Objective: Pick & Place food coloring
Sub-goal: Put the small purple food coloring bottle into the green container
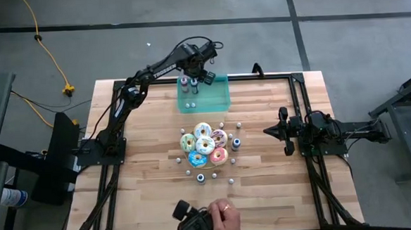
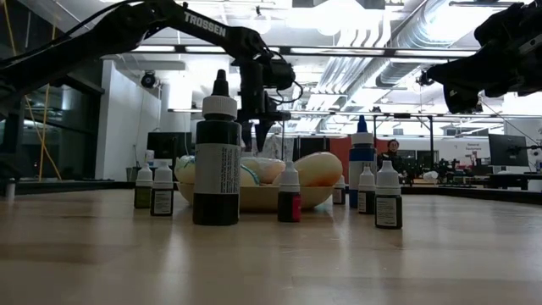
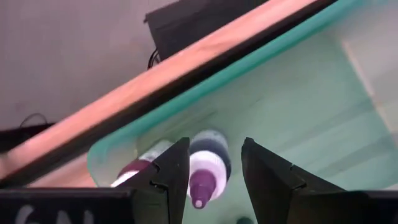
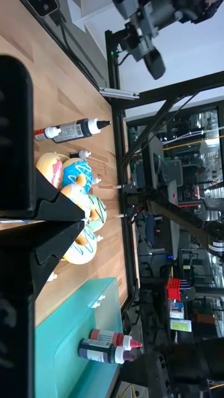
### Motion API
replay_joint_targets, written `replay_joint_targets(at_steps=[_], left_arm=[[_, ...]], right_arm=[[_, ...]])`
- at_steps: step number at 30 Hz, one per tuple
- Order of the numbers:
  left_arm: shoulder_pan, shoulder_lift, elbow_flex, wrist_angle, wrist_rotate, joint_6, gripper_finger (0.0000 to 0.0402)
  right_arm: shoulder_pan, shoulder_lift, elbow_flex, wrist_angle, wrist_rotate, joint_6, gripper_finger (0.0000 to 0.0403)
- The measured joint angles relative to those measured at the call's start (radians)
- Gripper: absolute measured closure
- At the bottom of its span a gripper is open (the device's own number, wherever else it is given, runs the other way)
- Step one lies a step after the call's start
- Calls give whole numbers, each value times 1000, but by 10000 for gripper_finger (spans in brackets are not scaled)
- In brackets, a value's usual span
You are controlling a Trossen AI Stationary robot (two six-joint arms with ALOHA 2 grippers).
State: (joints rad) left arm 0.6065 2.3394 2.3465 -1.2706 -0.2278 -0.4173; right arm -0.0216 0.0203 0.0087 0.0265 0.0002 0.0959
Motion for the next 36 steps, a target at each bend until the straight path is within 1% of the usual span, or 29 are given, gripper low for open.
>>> replay_joint_targets(at_steps=[3, 5, 10, 13, 16, 20, 22, 24, 26, 27, 32, 36], left_arm=[[2, -22, 7, 44, 9, 43, 265], [3, -40, 9, 44, 22, 79, 265], [1, -86, 9, 67, 69, 221, 260], [-11, -114, 9, 62, 80, 304, 234], [-29, -141, 9, 32, 86, 354, 192], [-63, -183, 9, -75, 52, 340, 135], [-82, -203, 9, -156, 49, 314, 115], [-107, -221, 10, -229, 49, 287, 104], [-130, -242, 9, -302, 59, 277, 102], [-146, -251, 8, -311, 58, 276, 103], [-199, -330, -67, -295, 88, 277, 108], [-223, -399, -191, -278, 86, 279, 108]], right_arm=[[0, 0, 0, 0, 0, 0, 402], [0, 0, 0, 0, 0, 0, 402], [0, 0, 0, 0, 0, 0, 402], [0, 0, 0, 0, 0, 0, 402], [0, 0, 0, 0, 0, 0, 402], [0, 0, 0, 0, 0, 0, 402], [0, 0, 0, 0, 0, 0, 402], [0, 0, 0, 0, 0, 0, 402], [0, 0, 0, 0, 0, 0, 402], [0, 0, 0, 0, 0, 0, 402], [0, 0, 0, 0, 0, 0, 402], [0, 0, 0, 0, 0, 0, 402]])
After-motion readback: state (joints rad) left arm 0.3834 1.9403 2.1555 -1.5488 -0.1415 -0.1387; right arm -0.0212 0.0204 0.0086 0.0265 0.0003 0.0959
